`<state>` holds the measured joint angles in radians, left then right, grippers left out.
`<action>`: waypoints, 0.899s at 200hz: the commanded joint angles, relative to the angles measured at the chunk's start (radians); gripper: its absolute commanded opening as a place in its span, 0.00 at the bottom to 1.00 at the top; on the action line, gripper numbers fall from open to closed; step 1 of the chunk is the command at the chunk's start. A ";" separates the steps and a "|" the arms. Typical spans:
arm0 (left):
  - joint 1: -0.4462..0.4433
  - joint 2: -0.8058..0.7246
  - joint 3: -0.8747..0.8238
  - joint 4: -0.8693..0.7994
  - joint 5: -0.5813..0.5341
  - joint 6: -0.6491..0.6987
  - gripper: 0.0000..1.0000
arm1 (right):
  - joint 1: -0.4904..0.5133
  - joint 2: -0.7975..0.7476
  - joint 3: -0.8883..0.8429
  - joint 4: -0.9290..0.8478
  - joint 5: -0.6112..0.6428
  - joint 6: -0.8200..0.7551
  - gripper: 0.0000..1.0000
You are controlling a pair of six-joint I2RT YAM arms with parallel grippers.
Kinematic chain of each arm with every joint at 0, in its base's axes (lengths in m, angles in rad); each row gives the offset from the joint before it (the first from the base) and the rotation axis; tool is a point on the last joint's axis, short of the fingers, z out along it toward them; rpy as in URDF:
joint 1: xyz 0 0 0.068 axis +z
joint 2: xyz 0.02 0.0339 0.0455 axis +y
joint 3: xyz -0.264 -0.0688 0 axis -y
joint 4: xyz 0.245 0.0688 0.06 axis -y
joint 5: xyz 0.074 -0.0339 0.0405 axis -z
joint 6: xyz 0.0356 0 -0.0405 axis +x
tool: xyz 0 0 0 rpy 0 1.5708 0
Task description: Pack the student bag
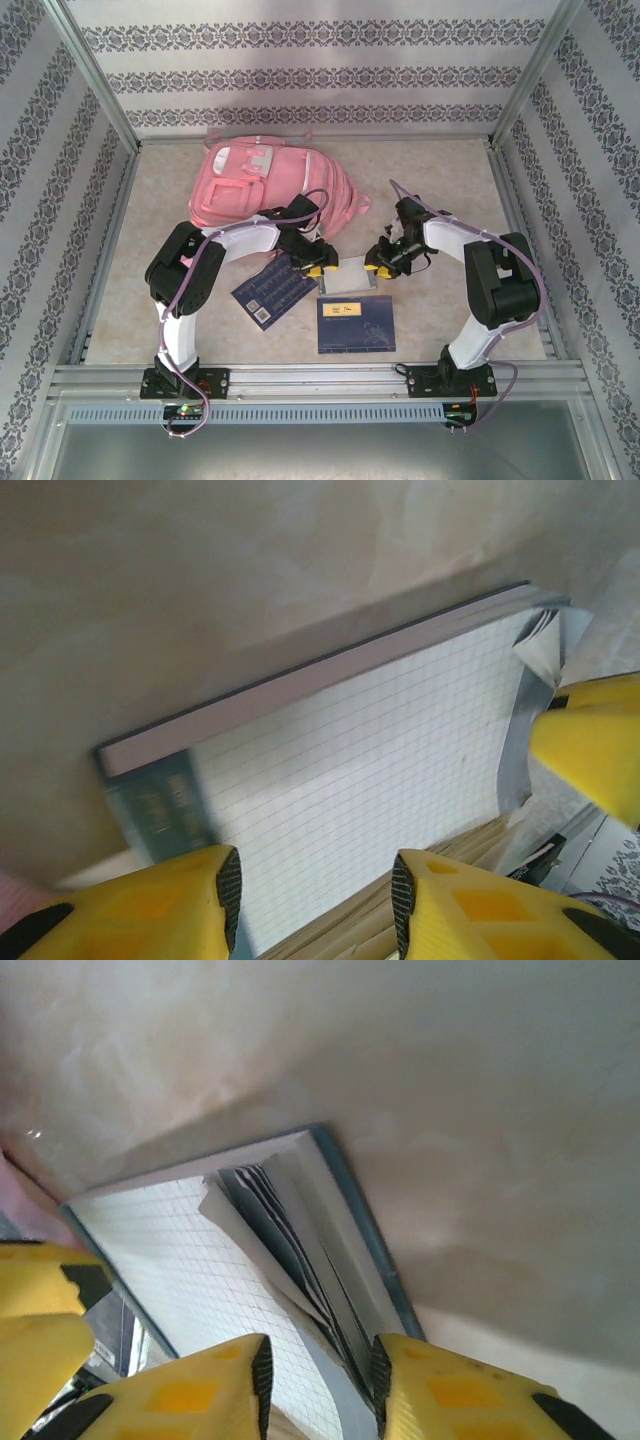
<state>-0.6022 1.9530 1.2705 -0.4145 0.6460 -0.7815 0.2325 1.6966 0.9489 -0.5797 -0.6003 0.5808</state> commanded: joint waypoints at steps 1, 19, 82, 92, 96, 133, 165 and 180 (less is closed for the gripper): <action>-0.010 0.021 0.024 -0.023 0.020 0.029 0.44 | 0.015 -0.047 0.021 -0.035 -0.036 0.001 0.27; -0.010 0.021 0.024 -0.020 0.026 0.027 0.43 | 0.022 -0.045 0.013 -0.034 -0.050 0.001 0.26; -0.010 0.012 -0.015 0.007 0.046 0.022 0.40 | 0.054 -0.014 -0.016 0.014 -0.118 0.013 0.25; -0.010 0.008 -0.026 0.017 0.049 0.017 0.39 | 0.056 -0.007 -0.025 0.042 -0.147 0.026 0.25; -0.010 0.005 -0.030 0.021 0.049 0.016 0.39 | 0.058 -0.004 -0.029 0.050 -0.157 0.030 0.25; -0.010 -0.013 -0.070 0.052 0.058 0.008 0.37 | 0.068 0.008 -0.048 0.095 -0.154 0.063 0.24; -0.006 -0.051 -0.065 0.017 0.049 0.031 0.36 | 0.073 0.029 -0.051 0.074 -0.064 0.055 0.15; 0.002 -0.099 -0.039 -0.050 -0.004 0.069 0.40 | 0.071 0.026 -0.056 0.056 -0.013 0.042 0.13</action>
<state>-0.6022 1.9377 1.2156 -0.3519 0.6765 -0.7605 0.2932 1.7145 0.9081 -0.5098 -0.6945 0.6312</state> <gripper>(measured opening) 0.374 0.140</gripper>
